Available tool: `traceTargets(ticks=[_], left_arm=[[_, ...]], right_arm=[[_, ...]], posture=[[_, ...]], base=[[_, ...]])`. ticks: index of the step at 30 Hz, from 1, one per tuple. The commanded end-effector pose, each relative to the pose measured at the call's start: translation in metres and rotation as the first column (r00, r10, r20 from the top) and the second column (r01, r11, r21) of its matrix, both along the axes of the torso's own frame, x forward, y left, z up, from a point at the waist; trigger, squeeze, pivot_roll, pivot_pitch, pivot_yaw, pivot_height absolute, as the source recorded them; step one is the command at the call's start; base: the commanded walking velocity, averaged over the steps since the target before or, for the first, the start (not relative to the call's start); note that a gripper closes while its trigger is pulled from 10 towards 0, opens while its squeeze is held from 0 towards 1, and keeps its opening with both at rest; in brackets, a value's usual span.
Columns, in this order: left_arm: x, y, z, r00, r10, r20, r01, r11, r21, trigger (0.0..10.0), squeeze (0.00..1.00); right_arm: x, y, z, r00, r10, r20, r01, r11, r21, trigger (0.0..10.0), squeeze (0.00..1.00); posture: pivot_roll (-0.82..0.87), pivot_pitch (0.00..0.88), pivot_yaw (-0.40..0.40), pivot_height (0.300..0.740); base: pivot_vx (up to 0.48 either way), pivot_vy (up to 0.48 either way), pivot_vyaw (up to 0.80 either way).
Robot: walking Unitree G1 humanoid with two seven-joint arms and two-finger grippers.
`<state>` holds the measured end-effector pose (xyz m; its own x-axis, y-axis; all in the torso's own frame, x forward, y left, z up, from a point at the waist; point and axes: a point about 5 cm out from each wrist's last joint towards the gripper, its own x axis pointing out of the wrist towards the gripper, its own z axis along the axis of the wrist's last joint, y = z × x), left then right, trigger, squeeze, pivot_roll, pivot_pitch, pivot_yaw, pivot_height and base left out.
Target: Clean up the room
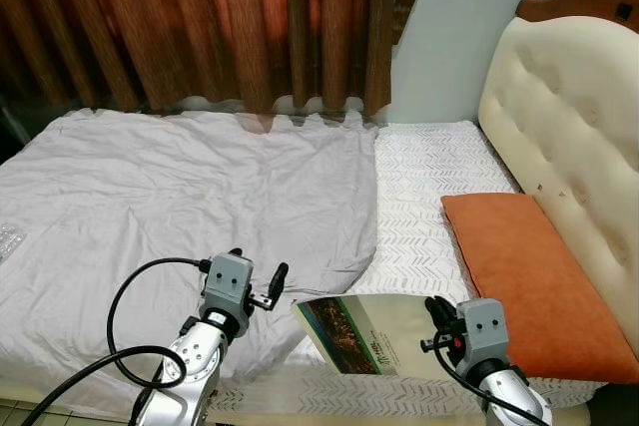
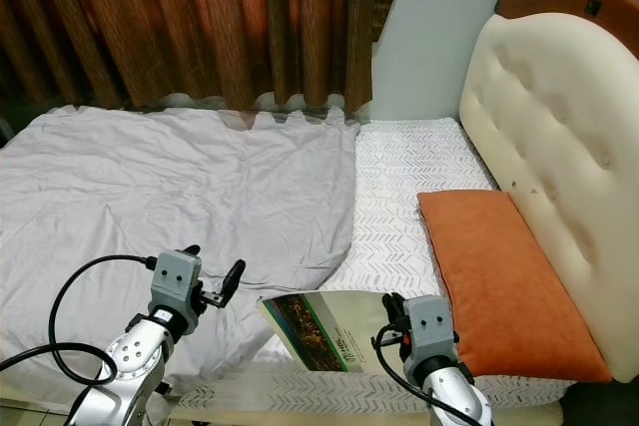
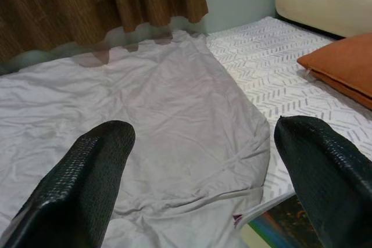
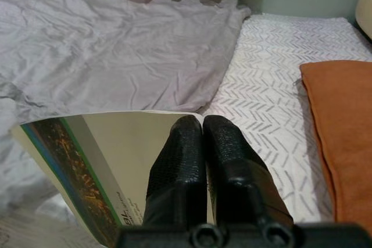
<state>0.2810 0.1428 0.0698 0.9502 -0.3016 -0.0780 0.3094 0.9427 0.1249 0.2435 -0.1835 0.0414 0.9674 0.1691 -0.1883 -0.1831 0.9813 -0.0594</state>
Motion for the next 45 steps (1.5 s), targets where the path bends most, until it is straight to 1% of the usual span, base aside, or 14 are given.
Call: traceTargets(ticks=[1, 3, 7, 20, 24, 25, 27, 30, 33, 34, 37, 40, 41, 45], left_arm=[[-0.001, 0.002, -0.001, 1.0, 0.001, -0.009, -0.001, 1.0, -0.005, 10.0, 0.0], [-0.001, 0.002, -0.001, 1.0, 0.001, -0.009, -0.001, 1.0, -0.005, 10.0, 0.0], [-0.001, 0.002, 0.001, 1.0, 0.005, -0.003, -0.005, 0.998, -0.058, 10.0, 0.0], [-0.003, -0.002, 0.0, 1.0, -0.012, -0.022, 0.01, 0.997, -0.071, 10.0, 0.0], [-0.003, -0.016, -0.003, 0.996, -0.08, -0.027, 0.079, 0.997, -0.021, 10.0, 0.0], [-0.003, -0.016, -0.003, 0.996, -0.08, -0.027, 0.079, 0.997, -0.021, 10.0, 0.0], [-0.001, -0.024, -0.004, 0.995, -0.09, -0.033, 0.09, 0.996, -0.012, 10.0, 0.0], [0.0, -0.027, -0.003, 0.994, -0.101, -0.034, 0.101, 0.995, -0.005, 10.0, 0.0], [0.002, -0.025, -0.001, 0.992, -0.119, -0.039, 0.119, 0.993, 0.001, 10.0, 0.0], [0.002, -0.025, -0.001, 0.992, -0.119, -0.039, 0.119, 0.993, 0.001, 10.0, 0.0], [0.005, -0.029, 0.012, 0.979, -0.203, -0.021, 0.204, 0.979, 0.027, 10.0, 0.0], [0.005, -0.028, 0.021, 0.97, -0.244, -0.008, 0.244, 0.969, 0.047, 10.0, 0.0], [0.006, -0.023, 0.028, 0.965, -0.262, 0.002, 0.261, 0.963, 0.059, 10.0, 0.0], [0.009, -0.013, 0.039, 0.964, -0.267, 0.017, 0.265, 0.961, 0.079, 10.0, 0.0]], right_arm=[[0.012, 0.001, 0.014, 0.998, -0.013, 0.069, 0.011, 1.0, 0.029, 0.0, 0.0], [0.012, 0.001, 0.014, 0.998, -0.013, 0.069, 0.011, 1.0, 0.029, 0.0, 0.0], [0.017, 0.004, 0.017, 0.997, 0.003, 0.076, -0.006, 0.999, 0.037, 0.0, 0.0], [0.025, 0.004, 0.016, 0.998, 0.018, 0.059, -0.02, 0.999, 0.035, 0.0, 0.0], [0.026, 0.001, 0.012, 0.999, 0.006, 0.037, -0.007, 1.0, 0.02, 0.0, 0.0], [0.026, 0.001, 0.012, 0.999, 0.006, 0.037, -0.007, 1.0, 0.02, 0.0, 0.0], [0.023, 0.0, 0.006, 1.0, 0.003, 0.009, -0.003, 1.0, 0.015, 0.0, 0.0], [0.019, -0.001, -0.005, 0.999, 0.0, -0.05, 0.001, 1.0, 0.017, 0.0, 0.0], [0.018, -0.004, -0.023, 0.989, -0.012, -0.148, 0.019, 0.999, 0.043, 0.0, 0.0], [0.018, -0.004, -0.023, 0.989, -0.012, -0.148, 0.019, 0.999, 0.043, 0.0, 0.0], [0.026, -0.013, -0.035, 0.972, -0.041, -0.23, 0.044, 0.999, 0.006, 0.0, 0.0], [0.031, -0.019, -0.035, 0.969, -0.065, -0.237, 0.057, 0.998, -0.039, 0.0, 0.0], [0.036, -0.025, -0.033, 0.969, -0.086, -0.232, 0.07, 0.994, -0.078, 0.0, 0.0], [0.047, -0.037, -0.024, 0.971, -0.112, -0.209, 0.077, 0.983, -0.167, 0.0, 0.0]], posture=[[-0.07, 0.035, 0.016, 0.74], [-0.07, 0.035, 0.016, 0.74], [-0.06, 0.041, 0.013, 0.74], [-0.06, 0.049, 0.012, 0.74], [-0.05, 0.053, 0.02, 0.74], [-0.05, 0.053, 0.02, 0.74], [-0.06, 0.056, 0.025, 0.74], [-0.06, 0.07, 0.035, 0.74], [-0.06, 0.114, 0.061, 0.74], [-0.06, 0.114, 0.061, 0.74], [0.01, 0.229, 0.114, 0.74], [0.02, 0.261, 0.128, 0.74], [0.05, 0.31, 0.149, 0.74], [0.08, 0.35, 0.162, 0.74]], base=[[0.0, 0.0, 0.0], [0.0, 0.0, 0.0], [0.341, 0.0, 0.0], [0.468, 0.0, 0.0], [0.449, 0.0, 0.0], [0.428, 0.0, 0.0], [0.412, -0.146, 0.0], [0.0, 0.0, 0.0], [0.0, 0.0, 0.0], [0.0, 0.0, 0.0], [0.0, 0.0, 0.0], [0.0, 0.0, 0.0], [0.0, 0.0, 0.0], [0.0, 0.0, 0.0]])
